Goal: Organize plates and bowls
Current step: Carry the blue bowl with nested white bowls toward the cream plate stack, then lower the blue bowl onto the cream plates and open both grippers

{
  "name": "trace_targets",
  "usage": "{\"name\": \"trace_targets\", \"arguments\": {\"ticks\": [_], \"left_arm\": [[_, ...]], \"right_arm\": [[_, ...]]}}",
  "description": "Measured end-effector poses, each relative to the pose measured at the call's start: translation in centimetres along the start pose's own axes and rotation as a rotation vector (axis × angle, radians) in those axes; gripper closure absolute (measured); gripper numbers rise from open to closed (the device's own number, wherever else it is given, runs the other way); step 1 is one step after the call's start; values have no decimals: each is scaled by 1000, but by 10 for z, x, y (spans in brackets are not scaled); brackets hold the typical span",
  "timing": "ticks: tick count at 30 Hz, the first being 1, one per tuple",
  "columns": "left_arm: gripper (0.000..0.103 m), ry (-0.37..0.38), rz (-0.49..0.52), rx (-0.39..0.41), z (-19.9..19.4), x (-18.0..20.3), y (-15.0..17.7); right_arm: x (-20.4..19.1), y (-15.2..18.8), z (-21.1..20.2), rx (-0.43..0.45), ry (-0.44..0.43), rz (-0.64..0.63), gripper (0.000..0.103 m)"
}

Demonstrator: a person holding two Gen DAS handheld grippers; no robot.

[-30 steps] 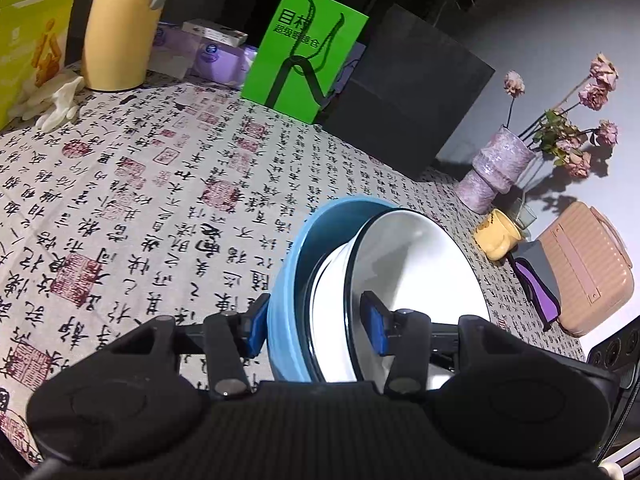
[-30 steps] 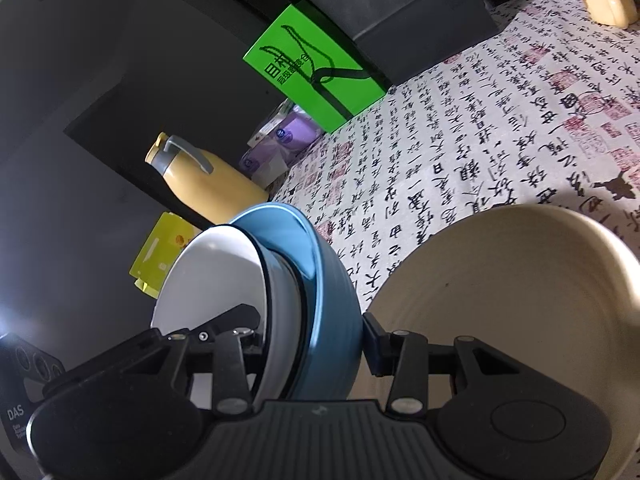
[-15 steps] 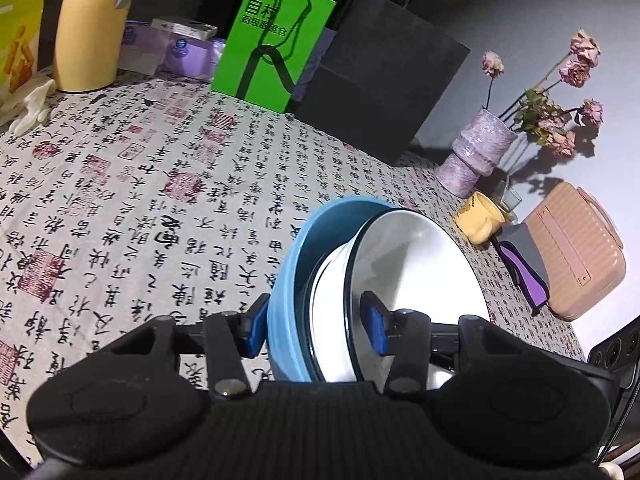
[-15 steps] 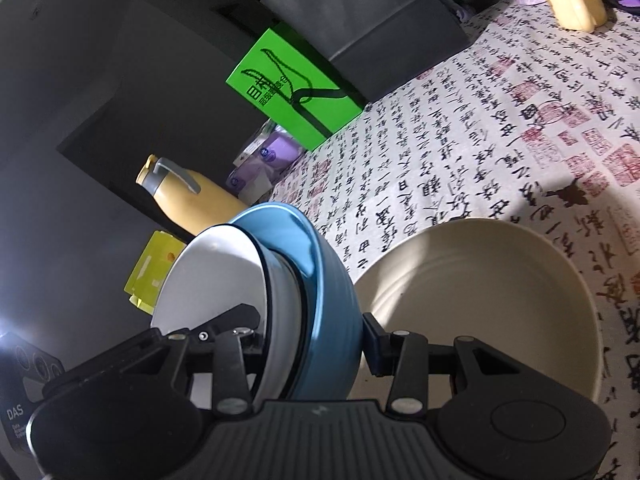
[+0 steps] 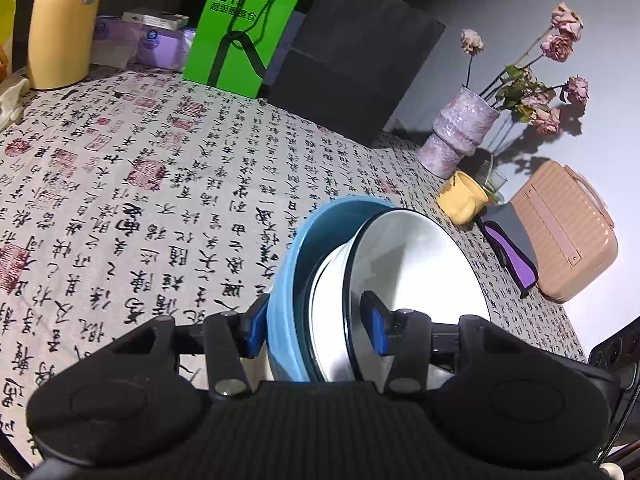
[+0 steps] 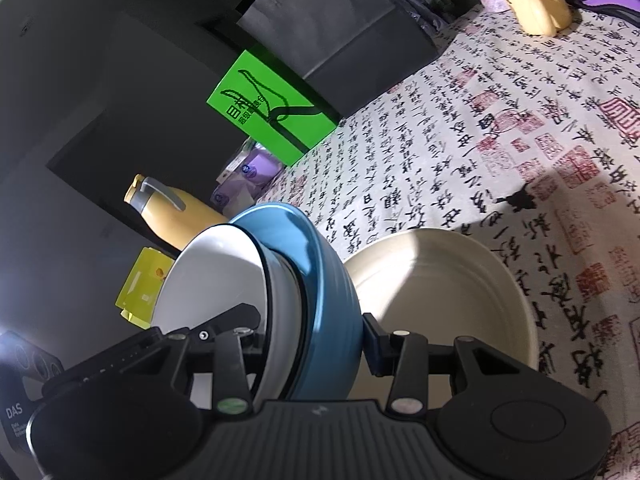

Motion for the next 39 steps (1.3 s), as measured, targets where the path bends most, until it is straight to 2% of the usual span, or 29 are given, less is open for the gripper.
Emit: {"name": "trace_targets", "arguments": {"ticks": [23,31,39], "left_arm": [[54,20,-22,-92,33,9,30],[54,-1,-20,-118,44,4,36],[54,0,-7,-114,44,5,36]], "right_arm": [[41,11,-9,-29,74,47,62],[48,14,-2,-46,107,40,62],[49,13,-1,-44,118,18,62]]}}
Point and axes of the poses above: each gripper's, at about its wrist camera, not at the fingertips, and z roughly the way its jaws point, x to its right, y to its underside, the point moved 9 cm from there along z, roughly the way its jaws point, and after that the axes turned 5 degrees about -z, right-handed, at the moved point
